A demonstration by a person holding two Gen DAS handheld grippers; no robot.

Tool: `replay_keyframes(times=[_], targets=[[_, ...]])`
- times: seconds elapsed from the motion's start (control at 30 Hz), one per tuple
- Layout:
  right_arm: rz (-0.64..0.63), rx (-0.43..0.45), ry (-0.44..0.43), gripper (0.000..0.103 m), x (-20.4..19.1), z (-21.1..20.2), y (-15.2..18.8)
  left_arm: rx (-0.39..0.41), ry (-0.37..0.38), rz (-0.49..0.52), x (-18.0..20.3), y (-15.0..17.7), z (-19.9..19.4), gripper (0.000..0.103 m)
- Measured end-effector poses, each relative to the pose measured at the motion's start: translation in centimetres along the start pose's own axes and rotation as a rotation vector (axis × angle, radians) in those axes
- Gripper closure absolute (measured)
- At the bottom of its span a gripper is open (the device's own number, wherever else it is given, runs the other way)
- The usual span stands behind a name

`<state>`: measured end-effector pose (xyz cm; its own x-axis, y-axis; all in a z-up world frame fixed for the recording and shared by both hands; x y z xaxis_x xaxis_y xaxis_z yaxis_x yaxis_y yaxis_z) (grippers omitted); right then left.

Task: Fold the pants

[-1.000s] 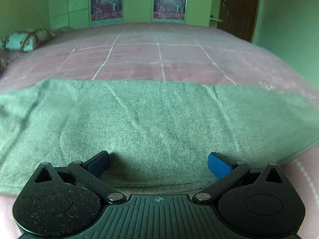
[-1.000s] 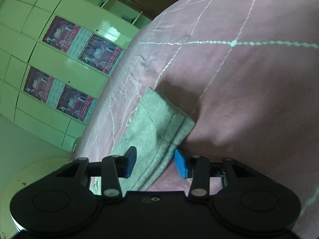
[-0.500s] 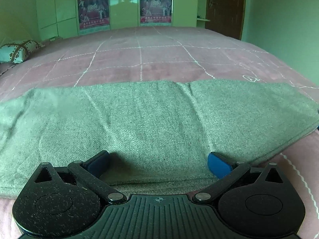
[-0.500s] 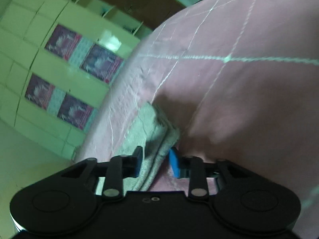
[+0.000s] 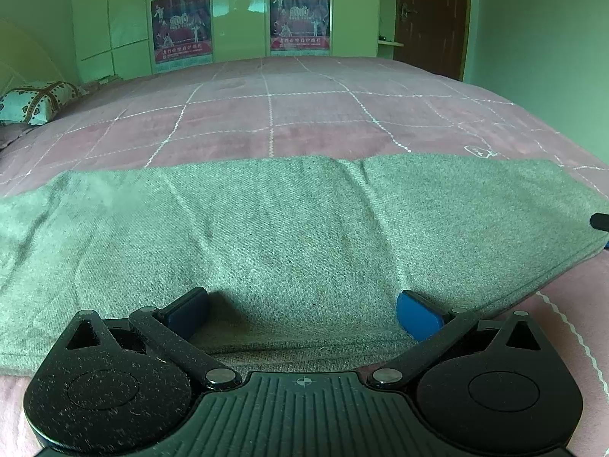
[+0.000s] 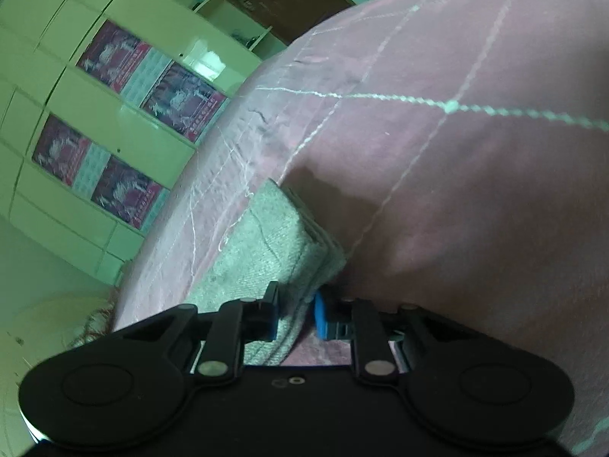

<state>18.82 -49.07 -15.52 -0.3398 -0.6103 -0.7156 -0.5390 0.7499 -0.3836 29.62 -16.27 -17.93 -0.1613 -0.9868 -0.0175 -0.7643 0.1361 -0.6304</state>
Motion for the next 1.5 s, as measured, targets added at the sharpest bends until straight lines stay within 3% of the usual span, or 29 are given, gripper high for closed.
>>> replay_keyframes(times=[0.33,0.57,0.67,0.73,0.83,1.03,1.1,1.2,1.3,1.33,1.37,1.43,1.5], targets=[[0.006,-0.013,0.018,0.090,0.1,-0.1,0.1,0.034,-0.047,-0.029,0.0,0.6,-0.4,0.000],[-0.038,-0.006,0.078,0.095,-1.1,-0.3,-0.1,0.031,-0.049,-0.023,0.0,0.6,0.0,0.000],[-0.157,0.021,0.043,0.095,-5.3,-1.6,0.1,0.042,0.001,-0.047,-0.4,0.6,-0.5,0.000],[-0.237,0.020,0.023,0.095,-9.3,-2.1,0.5,0.094,0.107,-0.086,-2.3,0.6,-2.5,0.000],[-0.349,0.026,-0.026,0.095,-15.5,-2.2,1.6,0.191,0.045,-0.153,-8.6,1.8,-6.0,0.000],[-0.565,-0.011,-0.102,0.095,-28.0,1.2,8.1,0.210,-0.114,-0.373,-26.7,6.6,-11.1,0.000],[-0.645,-0.047,-0.116,0.095,-31.6,3.5,11.9,0.202,-0.146,-0.447,-31.9,8.1,-11.9,0.000],[-0.718,-0.164,-0.132,0.095,-34.9,8.2,18.9,0.191,-0.171,-0.540,-36.6,9.9,-12.3,0.000],[-0.855,-0.327,-0.124,0.086,-35.6,13.8,27.8,0.176,-0.141,-0.578,-37.9,10.6,-11.3,0.000],[-0.920,-0.452,-0.056,0.082,-35.0,15.8,31.3,0.174,-0.132,-0.572,-37.7,10.5,-11.1,0.000],[-0.962,-0.473,0.002,0.081,-34.8,16.0,33.1,0.172,-0.112,-0.558,-37.3,10.3,-10.9,0.000],[-0.997,-0.346,-0.069,0.079,-35.2,13.0,33.1,0.186,-0.077,-0.542,-36.2,10.3,-11.0,0.000],[-0.922,-0.376,-0.108,0.085,-34.4,11.2,31.3,0.188,-0.024,-0.509,-34.3,9.3,-10.7,0.000]])
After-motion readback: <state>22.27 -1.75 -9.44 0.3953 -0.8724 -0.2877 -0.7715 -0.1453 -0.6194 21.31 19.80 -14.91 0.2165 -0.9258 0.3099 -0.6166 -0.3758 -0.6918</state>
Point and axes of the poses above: each gripper's, at about its wrist camera, not at the fingertips, and z roughly the way its jaws point, x to its right, y to its underside, the point moved 8 cm from there along z, roughly the way its jaws point, and after that the axes turned 12 degrees about -x, right-handed, at the moved point
